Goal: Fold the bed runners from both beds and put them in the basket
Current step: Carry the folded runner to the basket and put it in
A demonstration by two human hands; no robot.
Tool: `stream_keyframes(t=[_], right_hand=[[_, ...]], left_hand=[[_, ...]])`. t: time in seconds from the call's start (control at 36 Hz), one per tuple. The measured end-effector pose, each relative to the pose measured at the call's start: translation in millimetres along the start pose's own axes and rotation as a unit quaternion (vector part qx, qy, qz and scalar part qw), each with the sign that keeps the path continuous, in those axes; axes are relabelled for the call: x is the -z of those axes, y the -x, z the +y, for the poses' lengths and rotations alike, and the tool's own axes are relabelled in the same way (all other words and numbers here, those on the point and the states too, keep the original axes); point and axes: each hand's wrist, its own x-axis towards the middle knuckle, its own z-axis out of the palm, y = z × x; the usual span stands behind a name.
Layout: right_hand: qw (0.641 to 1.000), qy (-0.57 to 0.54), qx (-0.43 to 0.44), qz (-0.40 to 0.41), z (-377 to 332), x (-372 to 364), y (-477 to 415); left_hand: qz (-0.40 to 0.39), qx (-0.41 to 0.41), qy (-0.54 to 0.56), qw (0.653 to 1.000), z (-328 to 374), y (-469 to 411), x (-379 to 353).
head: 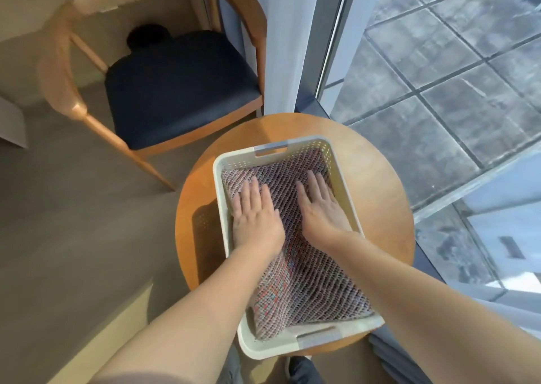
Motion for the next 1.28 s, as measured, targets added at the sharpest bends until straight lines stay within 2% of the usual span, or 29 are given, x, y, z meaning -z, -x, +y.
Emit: stream_keyframes(t=[0.11, 0.19, 0.28, 0.36, 0.5, 0.64, 0.75, 0.92, 1.0, 1.11, 1.28], right_hand=[[0.999, 0.030, 0.031, 0.022, 1, -18, -34], [0.994, 0.103, 0.027, -0.010, 17, -39, -48], [0.992, 0.124, 0.022, -0.021, 29, -53, -52], [0.993, 0.111, 0.008, -0.025, 24, -52, -45], [0.998, 0.054, -0.002, -0.036, 18, -62, 7], [0.992, 0.099, 0.043, -0.061, 24, -79, 57], [0.989, 0.123, 0.040, -0.067, 25, -87, 55], [0.987, 0.131, 0.040, -0.083, 26, -94, 49], [0.989, 0.114, 0.040, -0.089, 23, -84, 54], [0.993, 0.088, 0.059, -0.048, 12, -50, 64], [0.996, 0.057, 0.064, 0.037, -31, 39, 69]], left_hand=[[-0.018, 0.029, -0.036, 0.999, -7, -21, -24], [-0.029, 0.023, -0.091, 0.995, -24, -24, -46], [-0.041, 0.027, -0.126, 0.991, -26, -28, -57], [-0.039, 0.051, -0.087, 0.994, -14, -26, -54], [-0.040, 0.011, -0.021, 0.999, 8, 29, -52], [-0.069, -0.015, -0.046, 0.996, 6, 73, -67], [-0.081, 0.006, -0.071, 0.994, -5, 75, -77], [-0.084, 0.019, -0.044, 0.995, -4, 68, -81], [-0.086, 0.020, -0.009, 0.996, -3, 70, -71], [-0.081, 0.004, 0.014, 0.997, -2, 70, -35], [-0.005, -0.032, 0.030, 0.999, -40, 78, 65]])
